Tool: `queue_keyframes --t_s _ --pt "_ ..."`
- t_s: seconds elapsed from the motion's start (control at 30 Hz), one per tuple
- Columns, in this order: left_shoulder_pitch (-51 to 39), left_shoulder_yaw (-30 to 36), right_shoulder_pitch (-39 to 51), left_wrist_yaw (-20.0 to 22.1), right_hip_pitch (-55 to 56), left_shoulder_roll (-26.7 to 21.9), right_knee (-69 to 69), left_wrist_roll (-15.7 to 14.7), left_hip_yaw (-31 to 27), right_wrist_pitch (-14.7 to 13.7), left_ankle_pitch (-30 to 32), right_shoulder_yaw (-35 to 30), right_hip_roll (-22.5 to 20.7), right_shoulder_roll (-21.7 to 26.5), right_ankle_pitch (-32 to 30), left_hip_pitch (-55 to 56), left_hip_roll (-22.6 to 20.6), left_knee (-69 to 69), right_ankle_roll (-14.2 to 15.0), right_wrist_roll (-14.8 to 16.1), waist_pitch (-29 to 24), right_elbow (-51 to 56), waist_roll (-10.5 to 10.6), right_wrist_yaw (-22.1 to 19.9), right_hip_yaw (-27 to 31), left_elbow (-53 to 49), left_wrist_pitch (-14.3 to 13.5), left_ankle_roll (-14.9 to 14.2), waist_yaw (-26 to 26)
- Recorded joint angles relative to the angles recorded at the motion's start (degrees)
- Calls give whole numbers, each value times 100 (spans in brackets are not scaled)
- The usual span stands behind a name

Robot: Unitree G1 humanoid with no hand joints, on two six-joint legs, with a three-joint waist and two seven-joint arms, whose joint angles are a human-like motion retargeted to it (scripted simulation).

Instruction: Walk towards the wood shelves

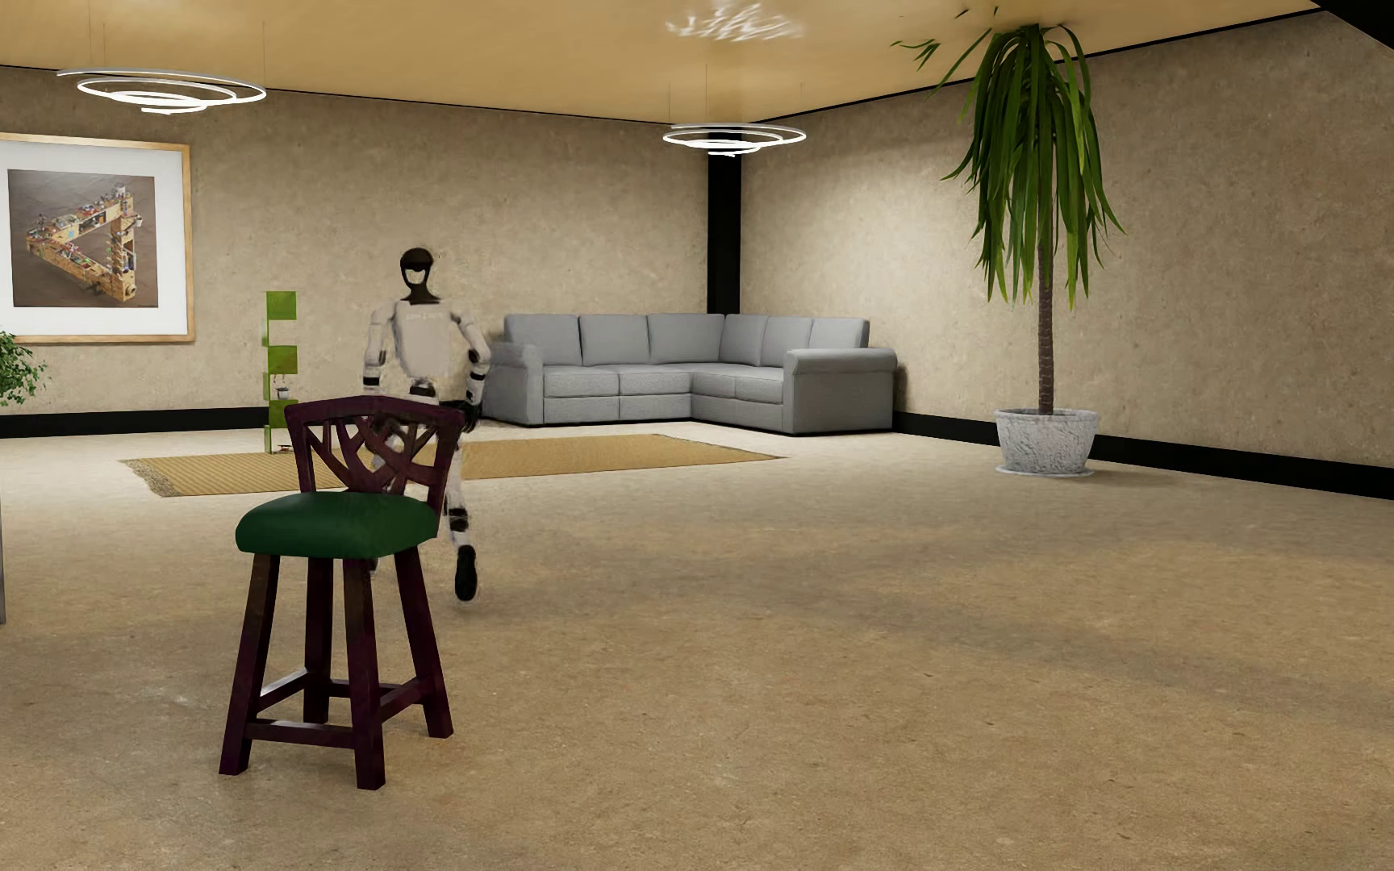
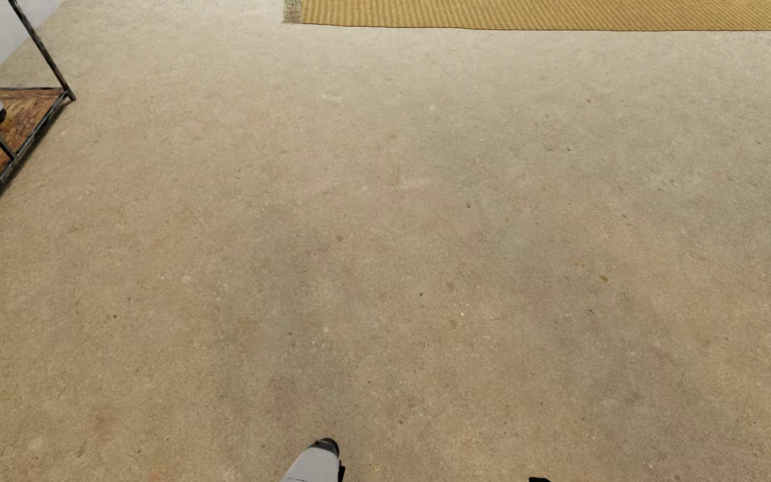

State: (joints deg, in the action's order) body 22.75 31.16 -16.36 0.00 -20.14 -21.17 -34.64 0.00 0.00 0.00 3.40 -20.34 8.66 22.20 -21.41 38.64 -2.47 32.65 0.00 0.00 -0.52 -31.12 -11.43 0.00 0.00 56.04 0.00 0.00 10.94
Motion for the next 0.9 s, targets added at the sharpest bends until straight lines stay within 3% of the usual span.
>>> queue_keyframes --t_s 0.03,0.07,0.13,0.17,0.2,0.3,0.37,0.43,0.47,0.5,0.53,0.57,0.63,0.67,0.7,0.77,0.8,0.83,0.87,0.9 --pt "-111 -51 -96 0 381 -25 -788 0 0 0 811 -29 91 -100 -802 158 -250 636 0 0 114 -453 -99 0 0 108 0 0 -182" --pt "-297 -50 -116 0 855 -94 -1923 0 0 0 806 -130 136 -161 -603 -100 -526 1180 0 0 -46 -903 -184 0 0 158 0 0 -356" --pt "-778 -190 -45 0 2156 -194 -4080 0 0 0 376 -526 -24 -173 2191 -1500 -917 867 0 0 -370 -1617 -109 0 0 113 0 0 -782" --pt "-1002 -166 -157 0 2885 -242 -4443 0 0 0 -20 -591 -176 -128 3228 -2213 -916 512 0 0 -372 -1782 55 0 0 27 0 0 -1094" --pt "-1067 -124 -272 0 3241 -409 -4121 0 0 0 -459 -714 -310 -37 3753 -3170 -817 66 0 0 -547 -1917 205 0 0 -472 0 0 -1463" --pt "-1701 -595 -633 0 4437 -538 -1573 0 0 0 -1843 -456 -266 166 3700 -4969 -500 -895 0 0 -548 -2206 499 0 0 -1035 0 0 -2381" --pt "-2216 -772 -732 0 4842 -653 536 0 0 0 -2379 -334 -44 220 3418 -5579 -439 -992 0 0 -387 -2413 479 0 0 -1404 0 0 -2813" --pt "-2395 -1008 -866 0 5203 -676 387 0 0 0 -2247 -219 145 261 3555 -6141 -80 -770 0 0 -410 -2565 578 0 0 -1736 0 0 -3190" --pt "-2315 -1118 -929 0 5253 -592 -213 0 0 0 -1793 -223 89 250 3448 -6333 119 -393 0 0 -409 -2721 660 0 0 -1836 0 0 -3304" --pt "-2152 -1185 -967 0 5422 -444 -865 0 0 0 -908 -241 -6 224 3066 -6160 254 340 0 0 -262 -2901 804 0 0 -1833 0 0 -3322" --pt "-1957 -1154 -924 0 5370 -266 -1491 0 0 0 259 -376 -250 191 2934 -5838 389 1442 0 0 -252 -3137 976 0 0 -1672 0 0 -3148" --pt "-1722 -1082 -856 0 4841 -210 -1599 0 0 0 1072 -307 -629 153 3177 -5392 445 2814 0 0 -454 -3109 1063 0 0 -1607 0 0 -2918" --pt "-1562 -443 -717 0 3757 -29 -1231 0 0 0 228 -231 -928 3 3506 -4074 221 4792 0 0 -608 -2717 1024 0 0 -1039 0 0 -2371" --pt "-1263 -692 -661 0 3177 140 -829 0 0 0 40 -101 -839 -105 3516 -3370 -98 4836 0 0 -566 -2335 830 0 0 -807 0 0 -2010" --pt "-999 -506 -619 0 2535 159 -375 0 0 0 249 20 -858 -145 3514 -2845 -229 4239 0 0 -588 -1897 744 0 0 -589 0 0 -1610" --pt "-496 -121 -419 0 1473 128 287 0 0 0 1132 105 -665 -138 3560 -2053 -393 1801 0 0 -571 -945 568 0 0 -212 0 0 -912" --pt "-307 -65 -186 0 1142 120 424 0 0 0 841 136 -624 -90 3668 -1745 -289 573 0 0 -531 -515 599 0 0 -43 0 0 -657" --pt "-244 619 97 0 832 19 524 0 0 0 -623 114 -618 1 3857 -1580 -207 -389 0 0 -498 -228 645 0 0 160 0 0 -455" --pt "-56 812 288 0 537 -33 487 0 0 0 -2160 223 -544 50 4072 -1387 -71 -587 0 0 -464 65 675 0 0 219 0 0 -221" --pt "96 970 455 0 286 -78 451 0 0 0 -2590 370 -502 63 4204 -1178 133 -518 0 0 -474 218 706 0 0 270 0 0 18"
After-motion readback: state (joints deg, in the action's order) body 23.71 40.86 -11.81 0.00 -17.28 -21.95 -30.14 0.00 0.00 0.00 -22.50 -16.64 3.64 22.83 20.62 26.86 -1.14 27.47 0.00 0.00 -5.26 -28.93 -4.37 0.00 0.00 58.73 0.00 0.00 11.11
